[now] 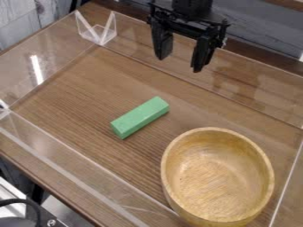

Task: Put the green block in the brown bowl

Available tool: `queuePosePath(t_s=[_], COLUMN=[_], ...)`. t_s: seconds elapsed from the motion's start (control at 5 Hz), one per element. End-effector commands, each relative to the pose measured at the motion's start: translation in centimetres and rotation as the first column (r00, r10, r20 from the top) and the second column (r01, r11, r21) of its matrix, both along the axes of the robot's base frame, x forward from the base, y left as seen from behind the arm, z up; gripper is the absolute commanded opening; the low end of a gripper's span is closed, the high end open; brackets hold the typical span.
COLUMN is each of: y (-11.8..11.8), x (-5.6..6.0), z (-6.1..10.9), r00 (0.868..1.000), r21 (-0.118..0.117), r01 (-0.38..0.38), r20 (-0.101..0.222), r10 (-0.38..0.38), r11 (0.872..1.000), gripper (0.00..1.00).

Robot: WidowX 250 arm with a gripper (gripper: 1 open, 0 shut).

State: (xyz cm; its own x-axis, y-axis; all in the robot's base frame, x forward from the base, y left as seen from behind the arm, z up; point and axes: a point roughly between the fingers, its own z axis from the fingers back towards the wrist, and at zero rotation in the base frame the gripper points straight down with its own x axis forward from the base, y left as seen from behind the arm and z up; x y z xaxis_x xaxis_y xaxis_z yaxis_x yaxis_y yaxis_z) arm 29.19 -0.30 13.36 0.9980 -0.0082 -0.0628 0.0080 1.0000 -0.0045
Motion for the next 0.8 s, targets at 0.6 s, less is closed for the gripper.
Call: queuePosePath(t_s=[0.6], y=[4.4], x=[-6.1], z=[-4.1], r00=[0.904], r21=[0.023], r01=[0.424], r20=[0.050], r10=[-0.425], r11=[0.905], gripper=[1.00])
